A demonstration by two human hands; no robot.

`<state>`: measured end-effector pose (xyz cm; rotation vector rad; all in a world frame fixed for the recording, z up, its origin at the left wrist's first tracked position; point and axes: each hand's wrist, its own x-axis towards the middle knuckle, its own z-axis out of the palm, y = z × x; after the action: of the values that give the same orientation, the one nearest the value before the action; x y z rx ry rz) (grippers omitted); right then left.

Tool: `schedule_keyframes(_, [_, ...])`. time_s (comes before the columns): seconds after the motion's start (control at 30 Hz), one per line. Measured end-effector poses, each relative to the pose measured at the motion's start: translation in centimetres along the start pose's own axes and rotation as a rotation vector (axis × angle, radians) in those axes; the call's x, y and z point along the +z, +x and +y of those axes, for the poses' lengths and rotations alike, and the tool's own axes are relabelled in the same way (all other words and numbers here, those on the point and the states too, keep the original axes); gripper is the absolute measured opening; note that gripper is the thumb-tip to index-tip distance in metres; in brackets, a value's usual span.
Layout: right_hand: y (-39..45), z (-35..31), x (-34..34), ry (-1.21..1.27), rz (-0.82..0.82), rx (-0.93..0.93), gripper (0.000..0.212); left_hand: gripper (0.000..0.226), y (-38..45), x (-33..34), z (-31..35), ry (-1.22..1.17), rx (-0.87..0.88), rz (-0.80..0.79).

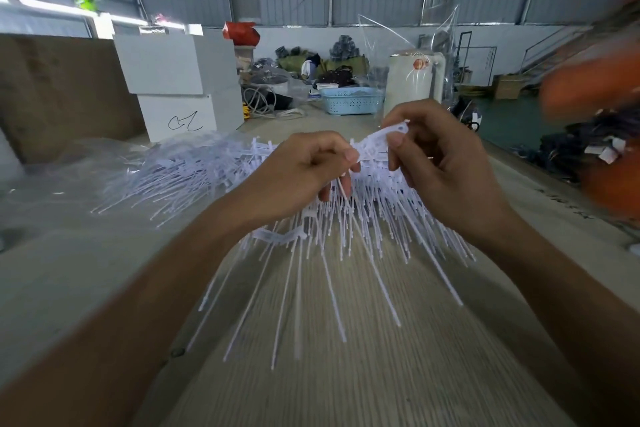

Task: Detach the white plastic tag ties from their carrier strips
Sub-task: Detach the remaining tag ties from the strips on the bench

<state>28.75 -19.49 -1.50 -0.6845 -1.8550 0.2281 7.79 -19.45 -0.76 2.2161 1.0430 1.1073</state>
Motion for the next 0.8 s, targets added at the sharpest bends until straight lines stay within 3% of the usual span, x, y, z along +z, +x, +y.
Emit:
schedule_keyframes(0.17, [-0.1,0.1,0.1,-0.007,0.027,0.036,0.010,0.019,0.0,-0.3,-0.3,-0.026,0.000,-0.025])
schedule_keyframes(0.37, [0.0,0.5,0.7,-0.209,0.094,0.188,0.007,0.015,0.0,0.6,-0.4,0.248,0.120,0.087])
schedule_keyframes(0.57, [-0.1,0.3,1.4,-0.219,0.125,0.257,0.009,0.017,0.0,0.8,-0.6,0.272,0.114,0.027])
schedule_keyframes(0.8, [-0.1,0.8,0.7,-0.599,0.139,0.085,0.008,0.018,-0.2,1.2,-0.4,0.179,0.155,-0.065])
